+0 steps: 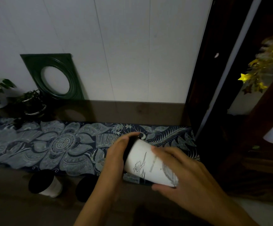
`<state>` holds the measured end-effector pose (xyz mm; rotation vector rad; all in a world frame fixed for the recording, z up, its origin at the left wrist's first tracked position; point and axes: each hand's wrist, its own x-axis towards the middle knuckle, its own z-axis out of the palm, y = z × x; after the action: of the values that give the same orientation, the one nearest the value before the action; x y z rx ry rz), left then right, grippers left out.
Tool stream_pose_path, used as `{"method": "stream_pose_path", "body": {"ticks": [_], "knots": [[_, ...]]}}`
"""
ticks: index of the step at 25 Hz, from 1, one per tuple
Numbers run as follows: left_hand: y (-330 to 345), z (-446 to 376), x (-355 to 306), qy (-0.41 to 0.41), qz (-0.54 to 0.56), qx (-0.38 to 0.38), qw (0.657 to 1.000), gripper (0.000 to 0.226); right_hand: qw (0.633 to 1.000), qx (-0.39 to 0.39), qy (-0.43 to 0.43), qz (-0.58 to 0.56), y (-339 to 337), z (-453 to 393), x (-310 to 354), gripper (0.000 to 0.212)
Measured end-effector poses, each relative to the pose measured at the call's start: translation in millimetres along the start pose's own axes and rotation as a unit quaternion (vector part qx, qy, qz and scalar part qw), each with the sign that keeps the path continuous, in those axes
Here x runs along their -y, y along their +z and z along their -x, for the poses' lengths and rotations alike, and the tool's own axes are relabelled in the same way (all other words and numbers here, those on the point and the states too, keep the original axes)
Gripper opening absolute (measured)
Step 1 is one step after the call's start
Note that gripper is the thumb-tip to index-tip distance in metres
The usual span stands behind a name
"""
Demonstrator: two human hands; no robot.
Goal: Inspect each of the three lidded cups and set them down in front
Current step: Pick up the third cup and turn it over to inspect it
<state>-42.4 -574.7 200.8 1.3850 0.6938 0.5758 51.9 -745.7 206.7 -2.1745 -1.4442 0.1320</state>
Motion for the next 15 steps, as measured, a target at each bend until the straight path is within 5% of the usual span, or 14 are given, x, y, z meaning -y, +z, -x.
{"method": "stream_pose_path", "body": {"ticks": [1,3,4,5,7,9,10,12,15], "knots": [[-1,3,-3,0.026,-0.002,0.020,0.999,0.032,0.984,0.029,0.078,-0.159,-11,0,7,0.092],[-1,7,-8,0.088,0.006,0.045,0.995,0.041,0.856,0.081,0.208,-0.467,-27,1,11,0.077],[0,7,-9,0.110,0.012,0.044,0.993,0.045,0.800,0.085,0.244,-0.541,-31,1,10,0.067],[3,7,-10,0.116,0.020,0.034,0.992,0.045,0.782,0.083,0.248,-0.565,-33,0,11,0.059],[9,6,-10,0.074,0.048,-0.005,0.996,0.036,0.856,0.040,0.194,-0.477,-34,1,12,0.057],[13,5,-10,-0.026,0.078,-0.026,0.996,0.036,0.971,0.035,0.105,-0.213,-38,4,11,0.075],[14,5,-11,-0.076,0.099,-0.017,0.992,0.037,0.993,0.034,0.065,-0.091,-38,7,10,0.081],[15,6,-14,-0.122,0.121,0.010,0.985,0.041,0.997,0.018,0.054,-0.059,-40,9,13,0.085],[18,7,-13,-0.022,0.097,0.021,0.995,0.043,0.909,0.005,0.173,-0.379,-44,5,13,0.068]]}}
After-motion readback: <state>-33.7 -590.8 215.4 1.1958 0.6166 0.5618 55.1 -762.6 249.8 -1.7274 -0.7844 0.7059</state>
